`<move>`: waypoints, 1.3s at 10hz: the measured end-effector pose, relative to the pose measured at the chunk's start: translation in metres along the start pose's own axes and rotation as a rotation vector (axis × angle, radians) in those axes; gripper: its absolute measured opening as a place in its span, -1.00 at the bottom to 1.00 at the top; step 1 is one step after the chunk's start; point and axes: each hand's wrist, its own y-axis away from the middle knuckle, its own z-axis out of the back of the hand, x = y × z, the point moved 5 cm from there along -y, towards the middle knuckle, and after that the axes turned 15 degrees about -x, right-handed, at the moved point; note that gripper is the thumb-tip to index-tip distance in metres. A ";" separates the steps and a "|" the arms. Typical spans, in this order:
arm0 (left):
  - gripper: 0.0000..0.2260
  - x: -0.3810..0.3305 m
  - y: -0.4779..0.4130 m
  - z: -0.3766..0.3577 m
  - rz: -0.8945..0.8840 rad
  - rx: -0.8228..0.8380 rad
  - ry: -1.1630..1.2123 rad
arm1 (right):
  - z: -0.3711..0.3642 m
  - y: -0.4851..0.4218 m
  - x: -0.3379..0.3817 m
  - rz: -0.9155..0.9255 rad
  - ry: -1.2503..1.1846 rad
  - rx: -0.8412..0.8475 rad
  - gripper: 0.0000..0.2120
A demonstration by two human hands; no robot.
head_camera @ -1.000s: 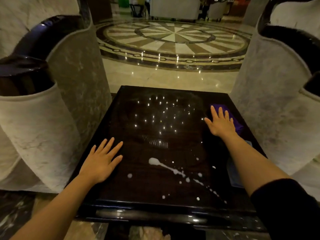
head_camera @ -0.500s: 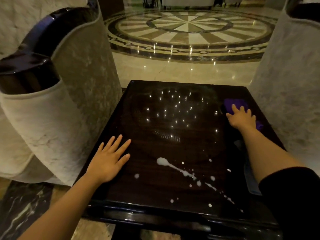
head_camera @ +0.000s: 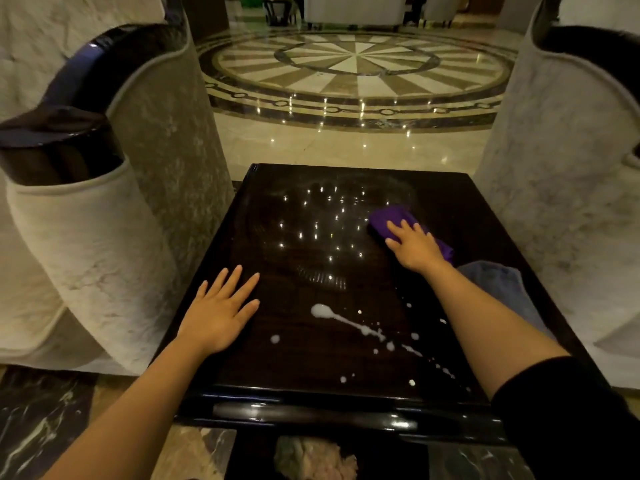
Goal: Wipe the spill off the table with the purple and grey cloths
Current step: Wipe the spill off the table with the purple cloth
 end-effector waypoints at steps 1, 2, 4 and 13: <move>-0.53 -0.001 0.000 0.000 -0.006 0.008 -0.007 | -0.007 0.012 0.018 0.072 -0.020 0.020 -0.54; -0.53 -0.002 0.003 0.002 -0.014 0.018 -0.001 | -0.014 0.027 0.040 0.152 -0.042 0.044 -0.54; -0.54 -0.003 0.013 0.005 -0.017 0.010 0.010 | -0.022 0.058 0.075 0.295 -0.123 0.117 -0.55; -0.54 -0.003 0.032 0.006 -0.014 -0.049 -0.003 | -0.008 0.228 0.121 0.743 -0.342 0.326 -0.62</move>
